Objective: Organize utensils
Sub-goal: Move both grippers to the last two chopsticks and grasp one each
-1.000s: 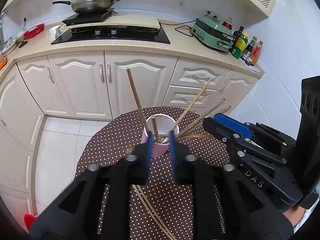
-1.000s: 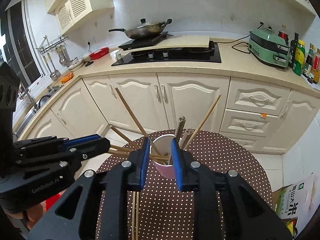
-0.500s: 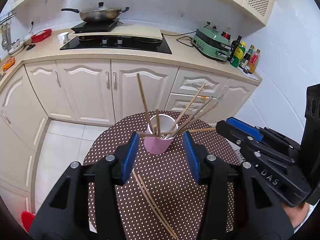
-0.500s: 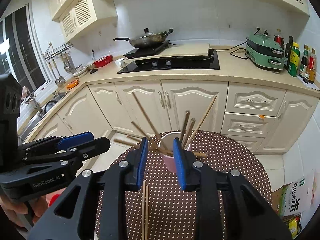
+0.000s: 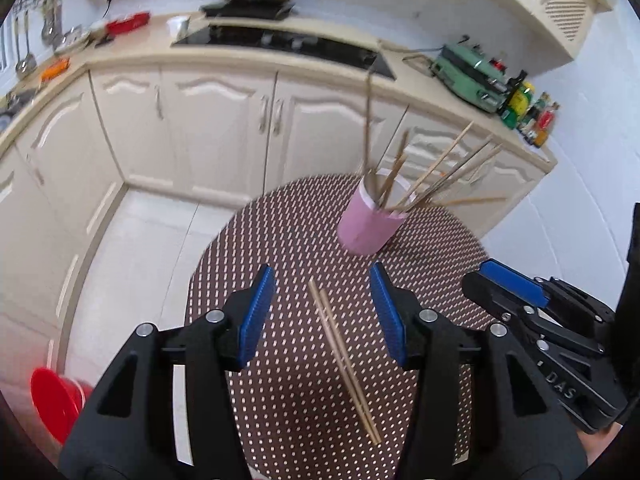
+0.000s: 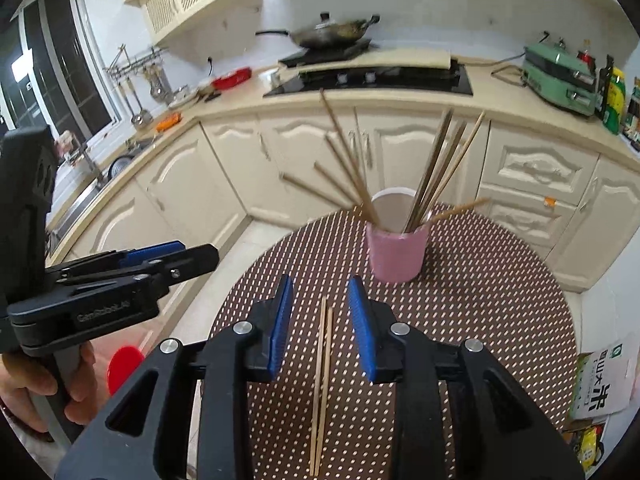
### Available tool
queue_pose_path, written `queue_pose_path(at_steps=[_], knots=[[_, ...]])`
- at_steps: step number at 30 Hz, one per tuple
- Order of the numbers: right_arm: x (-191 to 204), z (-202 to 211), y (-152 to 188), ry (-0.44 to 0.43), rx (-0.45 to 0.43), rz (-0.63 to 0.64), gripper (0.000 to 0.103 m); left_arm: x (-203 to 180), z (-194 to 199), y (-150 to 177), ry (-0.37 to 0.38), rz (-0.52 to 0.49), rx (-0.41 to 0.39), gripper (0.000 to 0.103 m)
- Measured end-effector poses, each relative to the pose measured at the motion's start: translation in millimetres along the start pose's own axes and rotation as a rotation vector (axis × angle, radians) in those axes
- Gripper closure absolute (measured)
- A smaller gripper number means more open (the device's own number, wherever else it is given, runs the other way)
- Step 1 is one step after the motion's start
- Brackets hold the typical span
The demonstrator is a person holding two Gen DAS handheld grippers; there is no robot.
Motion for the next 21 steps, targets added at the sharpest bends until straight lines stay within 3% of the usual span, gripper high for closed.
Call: queue_pose_path(at_steps=[9, 21], knots=[[-9.3, -40.6, 20.5, -0.025, 0.126, -0.008, 0.076, 17.1, -67.7, 30.9, -0.003, 0.073, 0.187, 0.052], [-32.3, -84.7, 34.1, -0.044, 0.276, -0.055, 0.076, 8.4, -155.4, 50.1, -0.018, 0.055, 0.373, 0.052]])
Point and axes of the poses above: each gripper's, at about its wrist camera, not at the fingertips, and z roughly against the way its jaws point, x to its left, y to its underside, the point moved 4 cm from there along -z, roughly the way its jaws point, and after that the axes turned 8 degrees about x, right-handed, at the moved point
